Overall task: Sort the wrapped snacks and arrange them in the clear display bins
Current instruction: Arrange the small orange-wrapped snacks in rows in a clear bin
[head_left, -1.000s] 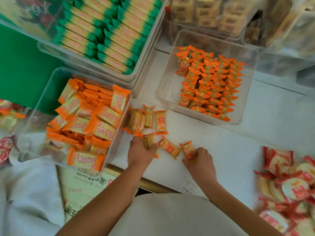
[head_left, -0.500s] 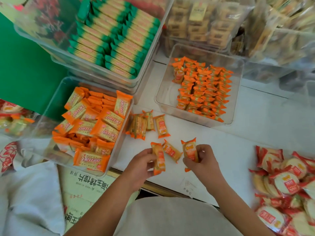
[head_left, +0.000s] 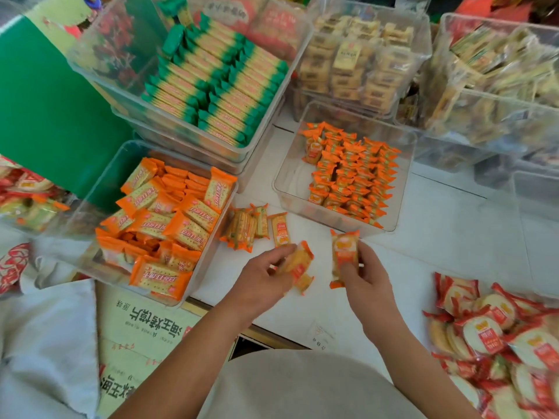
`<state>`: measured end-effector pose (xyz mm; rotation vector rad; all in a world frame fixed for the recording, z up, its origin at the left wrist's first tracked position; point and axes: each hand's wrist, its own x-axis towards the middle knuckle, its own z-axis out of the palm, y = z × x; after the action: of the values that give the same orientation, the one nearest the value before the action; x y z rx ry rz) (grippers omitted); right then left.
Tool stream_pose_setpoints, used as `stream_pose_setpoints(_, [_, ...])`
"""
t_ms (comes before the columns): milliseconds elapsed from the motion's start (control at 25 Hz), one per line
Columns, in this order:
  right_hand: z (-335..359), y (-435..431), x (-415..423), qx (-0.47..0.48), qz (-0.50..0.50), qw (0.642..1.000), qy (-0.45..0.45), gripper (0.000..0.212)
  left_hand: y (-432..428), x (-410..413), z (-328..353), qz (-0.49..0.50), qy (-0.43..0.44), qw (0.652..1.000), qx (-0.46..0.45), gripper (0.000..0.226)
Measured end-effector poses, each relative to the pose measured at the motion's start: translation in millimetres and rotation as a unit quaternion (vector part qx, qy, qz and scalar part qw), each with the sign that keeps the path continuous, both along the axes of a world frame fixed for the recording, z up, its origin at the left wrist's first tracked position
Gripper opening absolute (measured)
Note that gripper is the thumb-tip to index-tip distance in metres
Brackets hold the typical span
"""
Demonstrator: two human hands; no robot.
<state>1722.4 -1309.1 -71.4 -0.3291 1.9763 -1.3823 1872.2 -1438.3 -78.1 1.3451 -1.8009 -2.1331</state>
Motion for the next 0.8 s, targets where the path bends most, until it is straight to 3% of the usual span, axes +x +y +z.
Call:
stream_pose_setpoints(80, [2, 2, -10, 0.017, 0.028, 0.994, 0.100, 0.033, 1, -1, 5, -0.029, 0.009, 0.997, -0.074, 0.053])
stream_pose_setpoints(160, [4, 1, -17, 0.039, 0.093, 0.985, 0.141, 0.034, 4, -5, 11, -0.037, 0.042, 0.995, -0.088, 0.060])
stream_pose_setpoints(440, [4, 18, -14, 0.009, 0.174, 0.983, -0.058, 0.024, 20, -28, 10, 0.071, 0.072, 0.993, -0.066, 0.046])
stream_pose_setpoints(520, [5, 21, -17, 0.000, 0.167, 0.980, -0.104, 0.034, 25, -31, 5, 0.090, 0.073, 0.992, -0.053, 0.039])
stream_pose_setpoints(640, [1, 22, -26, 0.031, 0.139, 0.985, -0.097, 0.041, 28, -41, 1, 0.088, 0.066, 0.994, -0.026, 0.037])
stream_pose_setpoints(720, [-6, 23, -33, 0.060, 0.097, 0.990, -0.085, 0.037, 24, -45, -21, 0.116, 0.051, 0.990, 0.056, 0.032])
stream_pose_setpoints(800, [-14, 23, -41, 0.075, 0.070, 0.991, -0.081, 0.035, 17, -43, -54, 0.126, -0.055, 0.989, 0.049, 0.026])
